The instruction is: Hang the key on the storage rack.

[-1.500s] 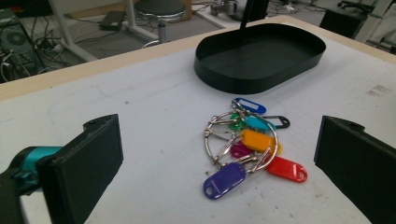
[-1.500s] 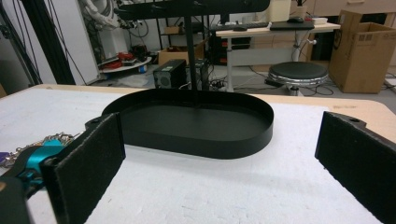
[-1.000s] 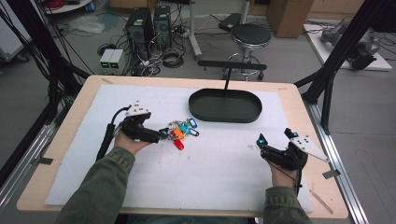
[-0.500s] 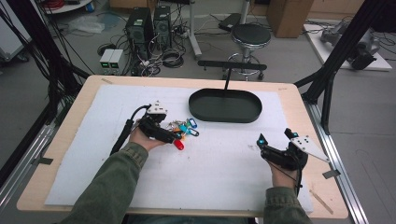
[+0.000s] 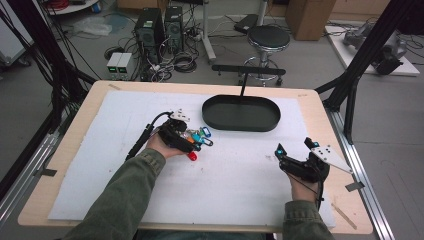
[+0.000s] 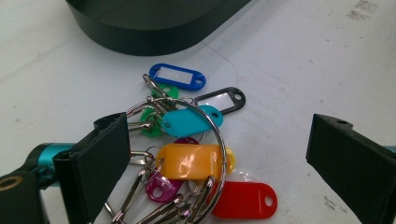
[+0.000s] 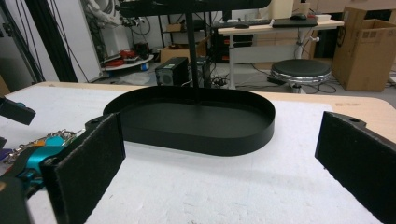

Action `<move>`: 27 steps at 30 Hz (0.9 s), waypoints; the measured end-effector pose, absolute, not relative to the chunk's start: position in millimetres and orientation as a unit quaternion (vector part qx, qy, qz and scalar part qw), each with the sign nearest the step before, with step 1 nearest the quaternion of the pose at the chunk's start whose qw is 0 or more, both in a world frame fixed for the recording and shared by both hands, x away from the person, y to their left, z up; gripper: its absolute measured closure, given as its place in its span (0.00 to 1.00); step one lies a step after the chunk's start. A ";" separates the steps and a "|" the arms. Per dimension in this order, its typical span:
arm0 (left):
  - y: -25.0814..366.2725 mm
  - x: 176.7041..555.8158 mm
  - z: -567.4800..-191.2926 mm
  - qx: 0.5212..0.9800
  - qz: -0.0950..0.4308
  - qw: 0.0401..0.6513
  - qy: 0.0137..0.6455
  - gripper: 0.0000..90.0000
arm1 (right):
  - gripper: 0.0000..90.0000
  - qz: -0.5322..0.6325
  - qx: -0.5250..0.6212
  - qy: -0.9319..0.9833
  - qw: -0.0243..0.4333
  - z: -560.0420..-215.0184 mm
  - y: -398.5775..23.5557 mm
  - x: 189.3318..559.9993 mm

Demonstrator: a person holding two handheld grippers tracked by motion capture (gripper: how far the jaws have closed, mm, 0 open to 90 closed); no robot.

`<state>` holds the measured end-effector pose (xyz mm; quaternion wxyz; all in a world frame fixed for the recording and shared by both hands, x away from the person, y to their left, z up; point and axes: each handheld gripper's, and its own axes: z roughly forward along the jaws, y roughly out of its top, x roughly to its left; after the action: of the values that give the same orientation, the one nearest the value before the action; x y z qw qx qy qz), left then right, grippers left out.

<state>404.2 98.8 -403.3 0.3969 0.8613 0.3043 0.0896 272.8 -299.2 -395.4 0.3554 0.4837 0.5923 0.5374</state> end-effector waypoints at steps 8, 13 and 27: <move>80.7 406.9 -406.1 0.884 0.087 0.359 0.287 0.13 | 0.01 0.539 0.485 0.592 0.352 -395.5 -298.6 272.8; 75.6 409.5 -410.4 0.893 0.096 0.333 0.286 0.19 | 0.00 0.538 0.485 0.593 0.352 -395.5 -299.1 272.9; 75.3 412.2 -415.8 0.904 0.125 0.290 0.288 0.63 | 0.01 0.537 0.485 0.594 0.353 -395.8 -299.5 273.4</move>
<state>412.2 75.3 -415.8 0.2896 0.9041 0.2883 0.1253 273.4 -299.5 -395.8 0.3528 0.4845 0.5940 0.5366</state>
